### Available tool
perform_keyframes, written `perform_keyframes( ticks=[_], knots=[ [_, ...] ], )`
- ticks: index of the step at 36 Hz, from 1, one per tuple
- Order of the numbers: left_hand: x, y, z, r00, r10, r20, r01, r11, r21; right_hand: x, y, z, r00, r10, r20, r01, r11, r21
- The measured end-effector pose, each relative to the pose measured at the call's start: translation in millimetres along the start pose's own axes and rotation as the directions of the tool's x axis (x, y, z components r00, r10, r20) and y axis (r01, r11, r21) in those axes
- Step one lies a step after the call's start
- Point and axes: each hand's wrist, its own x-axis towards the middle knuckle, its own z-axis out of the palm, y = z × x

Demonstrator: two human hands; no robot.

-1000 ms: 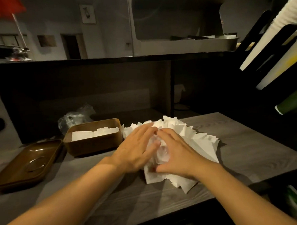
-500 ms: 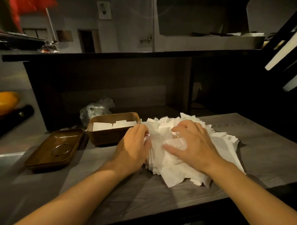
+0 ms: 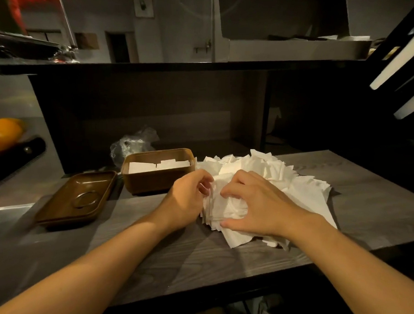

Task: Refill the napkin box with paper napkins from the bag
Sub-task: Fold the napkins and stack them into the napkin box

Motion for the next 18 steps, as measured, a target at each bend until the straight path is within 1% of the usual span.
perform_keyframes(
  ticks=[2,4,6,7,10,11,12,14,16,17,18],
  knots=[
    [-1.1,-2.9,-3.0,1.0,-0.017,0.008,0.018,0.999,-0.029,1.8,-1.7,0.9,0.999,0.021,0.046,-0.02,1.0,-0.014],
    [-3.7,-6.4,-3.5,0.998,-0.026,0.058,0.028,0.999,-0.037,1.4,-1.6,0.8,0.99,0.07,0.121,-0.064,0.997,-0.046],
    [-5.4,-8.4,-1.2,0.994,-0.032,0.104,0.038,0.998,-0.052,-1.7,3.6,2.3,0.981,0.131,0.147,-0.125,0.991,-0.05],
    [-6.3,-7.7,0.3,0.995,-0.024,0.097,0.03,0.998,-0.061,-4.3,6.8,3.2,0.975,0.166,0.148,-0.162,0.986,-0.043],
    [-7.8,-1.5,6.2,1.0,0.003,0.002,-0.003,0.994,-0.108,-10.2,13.7,10.5,0.956,0.248,0.153,-0.25,0.968,-0.011],
    [-7.0,-0.8,8.5,1.0,-0.004,-0.002,0.003,0.994,-0.112,-11.3,13.5,13.6,0.956,0.252,0.153,-0.254,0.967,-0.005],
    [-5.8,0.0,10.9,0.999,-0.015,0.032,0.018,0.995,-0.097,-11.3,12.4,16.7,0.957,0.25,0.149,-0.254,0.967,0.009],
    [-4.6,1.8,15.0,0.989,-0.04,0.141,0.043,0.999,-0.018,-10.2,8.0,20.2,0.959,0.237,0.155,-0.248,0.967,0.061],
    [-6.2,3.6,16.0,0.978,-0.074,0.196,0.065,0.996,0.053,-8.3,2.7,22.4,0.966,0.196,0.168,-0.215,0.971,0.101],
    [-8.2,3.8,15.3,0.981,-0.079,0.176,0.068,0.996,0.065,-7.5,-0.2,22.8,0.97,0.174,0.171,-0.196,0.973,0.121],
    [-10.2,3.6,13.7,0.99,-0.069,0.122,0.06,0.995,0.075,-6.5,-2.7,23.0,0.973,0.153,0.173,-0.179,0.973,0.145]
  ],
)
